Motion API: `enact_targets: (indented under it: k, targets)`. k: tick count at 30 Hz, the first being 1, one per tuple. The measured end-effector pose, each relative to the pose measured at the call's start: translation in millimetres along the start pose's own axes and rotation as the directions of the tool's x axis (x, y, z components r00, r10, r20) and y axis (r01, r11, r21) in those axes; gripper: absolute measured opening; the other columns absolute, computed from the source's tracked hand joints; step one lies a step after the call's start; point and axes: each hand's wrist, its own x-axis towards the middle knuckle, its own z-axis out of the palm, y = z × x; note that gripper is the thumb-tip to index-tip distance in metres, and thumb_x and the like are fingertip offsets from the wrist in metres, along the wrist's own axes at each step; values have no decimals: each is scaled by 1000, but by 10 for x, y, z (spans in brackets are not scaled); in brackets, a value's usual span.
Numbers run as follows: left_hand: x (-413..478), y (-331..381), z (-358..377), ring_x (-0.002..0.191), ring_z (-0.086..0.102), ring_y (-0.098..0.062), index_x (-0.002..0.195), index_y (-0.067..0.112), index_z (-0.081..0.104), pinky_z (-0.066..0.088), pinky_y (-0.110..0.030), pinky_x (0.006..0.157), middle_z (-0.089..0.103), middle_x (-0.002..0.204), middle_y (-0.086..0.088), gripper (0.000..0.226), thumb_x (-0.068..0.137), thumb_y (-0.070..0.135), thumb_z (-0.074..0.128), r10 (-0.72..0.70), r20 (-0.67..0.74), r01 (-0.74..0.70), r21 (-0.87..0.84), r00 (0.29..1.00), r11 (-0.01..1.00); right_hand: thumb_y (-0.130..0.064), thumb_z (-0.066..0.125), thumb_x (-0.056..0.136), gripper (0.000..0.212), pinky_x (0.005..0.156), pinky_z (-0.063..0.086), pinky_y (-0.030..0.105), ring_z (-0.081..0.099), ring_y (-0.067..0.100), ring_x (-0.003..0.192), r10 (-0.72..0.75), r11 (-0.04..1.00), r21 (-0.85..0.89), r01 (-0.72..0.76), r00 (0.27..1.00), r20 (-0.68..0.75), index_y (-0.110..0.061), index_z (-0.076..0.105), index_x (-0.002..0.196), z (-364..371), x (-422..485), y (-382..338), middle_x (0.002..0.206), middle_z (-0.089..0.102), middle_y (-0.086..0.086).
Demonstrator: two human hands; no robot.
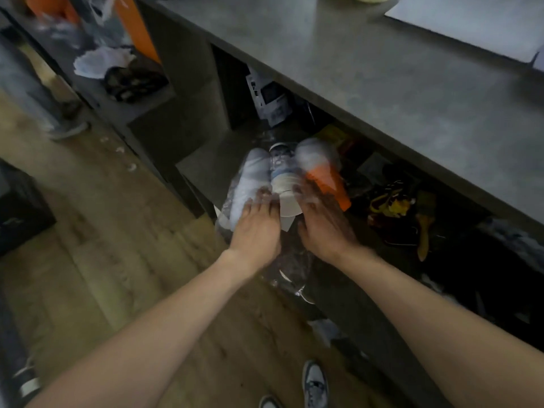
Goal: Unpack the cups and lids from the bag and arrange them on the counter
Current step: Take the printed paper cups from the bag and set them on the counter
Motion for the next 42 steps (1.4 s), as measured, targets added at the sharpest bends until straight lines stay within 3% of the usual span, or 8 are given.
enact_targets:
  k: [5, 9, 14, 21, 28, 30, 33, 42]
  targets:
    - [283, -147, -15, 143, 29, -36, 149, 0, 35, 19, -48, 120, 37, 151, -21, 83, 77, 26, 68, -28, -84, 21, -92, 996, 996, -14, 58, 93, 73, 123, 14, 44, 18, 26, 152, -48, 997, -54, 47, 999, -17, -12, 20, 156, 96, 461, 111, 164, 19, 11]
    - [345, -211, 82, 141, 35, -34, 146, 2, 41, 28, -49, 116, 42, 148, -18, 78, 77, 29, 65, -29, -94, 17, -127, 995, 992, 3, 75, 75, 69, 107, 41, 56, 56, 39, 126, -106, 994, -4, 107, 971, -215, -4, 51, 140, 177, 673, 167, 137, 58, 23]
    - [346, -231, 100, 130, 48, -31, 137, 9, 50, 43, -44, 104, 54, 137, -12, 79, 65, 34, 67, -46, -66, 32, -203, 997, 979, -1, 77, 69, 56, 97, 51, 54, 66, 37, 112, -145, 984, 52, 173, 926, -348, -6, 63, 123, 128, 624, 229, 123, 67, 19]
    - [175, -141, -23, 140, 39, -24, 148, 20, 30, 35, -49, 112, 44, 149, -4, 107, 57, 46, 79, 41, -103, -73, -340, 994, 938, -25, 56, 95, 28, 94, 51, 39, 60, 24, 118, 103, 966, 259, -3, 922, -373, -18, 64, 121, -240, 93, 101, 129, 63, 3]
    - [-344, 242, -565, 126, 50, -4, 149, 22, 30, 41, -34, 111, 49, 139, 16, 89, 77, 34, 81, 66, -141, -147, -700, 988, 699, -36, 64, 93, 26, 78, 47, 22, 66, 10, 97, 410, 665, 736, -130, 887, -213, -21, 71, 112, -813, -596, -154, 103, 72, -6]
    - [-507, 315, -771, 110, 58, 4, 145, 27, 31, 48, -32, 104, 52, 122, 28, 91, 72, 23, 86, 11, -82, -73, -803, 997, 591, -41, 66, 91, 34, 77, 50, 14, 66, 0, 97, 395, 563, 825, -56, 895, -209, -20, 70, 118, -1074, -796, -226, 104, 70, -11]
    - [-667, 346, -1165, 125, 53, -1, 144, 27, 31, 51, -31, 101, 51, 137, 14, 94, 68, 22, 87, -18, -187, -157, -868, 982, 471, -40, 66, 91, 46, 78, 50, 6, 62, -12, 104, 254, 494, 868, 56, 945, -206, -20, 61, 132, -1427, -1078, -296, 114, 66, -17]
    - [-979, 1279, -2299, 106, 65, -1, 144, 37, 33, 57, -23, 75, 67, 115, 16, 84, 76, 17, 79, 134, -252, -284, -895, 958, 343, -24, 75, 86, 69, 102, 51, 40, 64, 22, 119, 165, 531, 817, 225, 918, -360, -45, 42, 142, -2211, -2150, -111, 128, 66, 1]
